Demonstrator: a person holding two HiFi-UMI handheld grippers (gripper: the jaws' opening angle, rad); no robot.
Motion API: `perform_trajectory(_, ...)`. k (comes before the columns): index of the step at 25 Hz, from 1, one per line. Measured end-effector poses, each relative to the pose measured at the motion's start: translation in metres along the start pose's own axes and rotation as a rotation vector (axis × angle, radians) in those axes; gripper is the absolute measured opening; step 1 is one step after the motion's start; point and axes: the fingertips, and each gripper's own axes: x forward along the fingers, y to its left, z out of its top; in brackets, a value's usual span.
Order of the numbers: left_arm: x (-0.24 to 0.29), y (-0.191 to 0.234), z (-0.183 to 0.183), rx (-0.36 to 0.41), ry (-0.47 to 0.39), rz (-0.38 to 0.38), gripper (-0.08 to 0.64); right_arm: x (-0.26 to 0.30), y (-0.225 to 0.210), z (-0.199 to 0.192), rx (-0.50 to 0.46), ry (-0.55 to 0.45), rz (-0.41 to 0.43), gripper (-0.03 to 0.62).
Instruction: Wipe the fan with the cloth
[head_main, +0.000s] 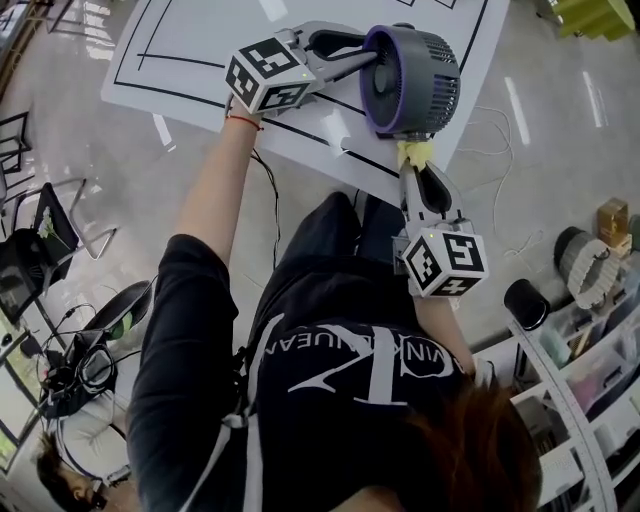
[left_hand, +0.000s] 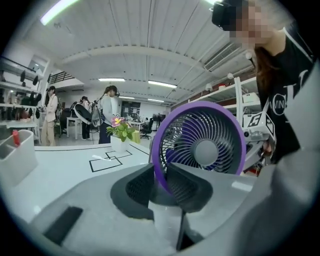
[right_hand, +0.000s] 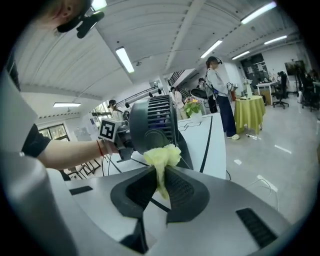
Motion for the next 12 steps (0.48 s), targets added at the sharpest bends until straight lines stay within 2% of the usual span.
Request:
perform_trajectory(3,0.001,0.002,-0.001,-0.023,-0.015,0.028,0.086,0.008,-0.003,0.002,0.058,-0.012,-0.015,0.048)
perform_trajectory(7,-0.008,0.003,-0.006,-0.078,-0.042,0.083,0.08,0.016,-0.011,0.009,0.062,-0.032,-0.043,0.048)
perform_trajectory(12,-0.032,0.004,-0.015,-0.152,-0.081,0.249,0.075,0.027,-0.02,0.016,0.0,-0.028,-0.005,0.048)
